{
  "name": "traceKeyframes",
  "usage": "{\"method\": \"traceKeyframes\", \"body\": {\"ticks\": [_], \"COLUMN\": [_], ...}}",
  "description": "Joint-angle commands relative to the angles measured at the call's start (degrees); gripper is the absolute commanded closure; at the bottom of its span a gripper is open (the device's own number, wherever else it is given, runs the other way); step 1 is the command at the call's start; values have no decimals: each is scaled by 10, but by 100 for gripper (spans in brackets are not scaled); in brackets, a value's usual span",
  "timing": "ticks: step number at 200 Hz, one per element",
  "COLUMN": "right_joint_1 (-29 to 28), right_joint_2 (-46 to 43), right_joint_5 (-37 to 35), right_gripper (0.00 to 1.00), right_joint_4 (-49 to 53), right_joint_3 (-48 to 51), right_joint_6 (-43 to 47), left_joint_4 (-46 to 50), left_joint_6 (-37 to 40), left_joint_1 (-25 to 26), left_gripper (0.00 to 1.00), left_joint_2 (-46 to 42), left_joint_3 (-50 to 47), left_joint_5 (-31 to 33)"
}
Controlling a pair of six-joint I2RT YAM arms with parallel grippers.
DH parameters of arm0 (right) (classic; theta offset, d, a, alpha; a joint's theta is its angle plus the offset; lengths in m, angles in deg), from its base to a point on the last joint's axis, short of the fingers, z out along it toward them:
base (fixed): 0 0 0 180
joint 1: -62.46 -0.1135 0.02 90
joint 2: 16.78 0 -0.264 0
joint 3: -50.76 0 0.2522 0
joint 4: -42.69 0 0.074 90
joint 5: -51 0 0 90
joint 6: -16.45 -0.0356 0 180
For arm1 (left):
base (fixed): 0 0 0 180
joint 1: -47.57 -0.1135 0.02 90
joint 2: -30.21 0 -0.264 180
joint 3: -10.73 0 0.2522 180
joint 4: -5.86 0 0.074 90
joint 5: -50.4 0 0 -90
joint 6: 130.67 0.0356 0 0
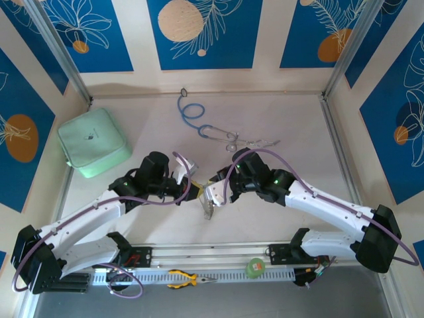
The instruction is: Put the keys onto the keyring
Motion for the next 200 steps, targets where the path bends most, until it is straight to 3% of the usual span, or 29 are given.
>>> {"method": "traceKeyframes", "body": {"ticks": [1,127,162,180,191,200], "right_joint_1": [-10,-25,-24,-16,-1,12], "right_joint_2": [5,13,12,1,-11,-22], "right_joint_5": [5,-15,-16,-1,21,44], "right_gripper": [100,100,100,66,56,53], "right_joint_4": [15,14,13,11,15,19], "right_joint_3": [-3,0,3,5,5,5], "right_joint_6": [15,30,4,-31,-61,-90], "left_joint_4": [-28,-26,-69,-112,-156,-202], "left_joint_6": [-17,-38,-40,-28,-17,-2], "left_joint_1": [-7,-8,-8,-8,-8,-8], "left_gripper": [100,100,100,100,100,100], "left_joint_2": [-2,-4,-21,-45,-65,-83], "left_joint_3": [16,16,-6,-34,-59,-84], "left_joint_5": [15,38,44,60,75,89]}}
